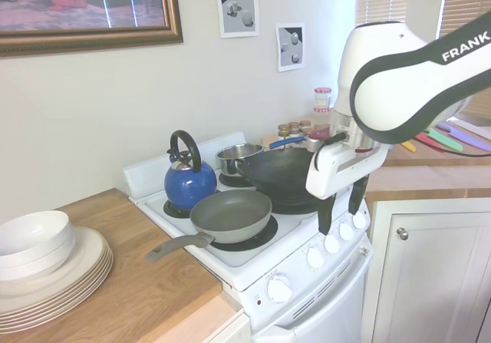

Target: Turn on the stove on the top right

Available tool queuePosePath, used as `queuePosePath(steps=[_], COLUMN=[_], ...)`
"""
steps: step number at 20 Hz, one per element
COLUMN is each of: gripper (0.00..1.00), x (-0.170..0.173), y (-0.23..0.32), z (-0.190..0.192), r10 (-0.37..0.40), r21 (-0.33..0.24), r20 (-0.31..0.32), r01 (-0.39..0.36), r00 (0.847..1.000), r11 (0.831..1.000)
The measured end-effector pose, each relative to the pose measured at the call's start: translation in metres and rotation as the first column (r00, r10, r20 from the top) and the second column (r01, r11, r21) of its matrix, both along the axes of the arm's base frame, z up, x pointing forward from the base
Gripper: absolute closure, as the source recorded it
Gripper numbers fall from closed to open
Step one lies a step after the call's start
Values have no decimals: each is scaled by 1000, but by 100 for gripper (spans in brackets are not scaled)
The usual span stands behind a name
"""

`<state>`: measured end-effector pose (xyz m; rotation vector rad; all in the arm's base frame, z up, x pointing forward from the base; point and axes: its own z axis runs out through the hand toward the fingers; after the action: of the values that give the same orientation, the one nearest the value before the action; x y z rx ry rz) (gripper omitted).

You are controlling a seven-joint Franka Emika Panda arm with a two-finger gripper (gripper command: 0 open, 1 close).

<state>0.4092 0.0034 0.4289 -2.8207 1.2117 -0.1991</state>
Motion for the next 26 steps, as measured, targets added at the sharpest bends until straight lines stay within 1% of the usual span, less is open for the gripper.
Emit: queuePosePath(steps=[9, 20, 23, 24, 26], gripper=[0, 0, 0, 100, 100], x=[-2, 7, 10, 12, 14], y=[-5, -53, -60, -63, -70], z=[-11, -67, -76, -78, -81], r10=[-6, -27, -30, -32, -42], r21=[-6, -46, -56, -60, -62], r20=[-19, -75, -81, -83, -89], r01=[6, 24, 25, 27, 37], r00=[1000, 997, 996, 996, 995], r11=[1000, 999, 998, 998, 997])
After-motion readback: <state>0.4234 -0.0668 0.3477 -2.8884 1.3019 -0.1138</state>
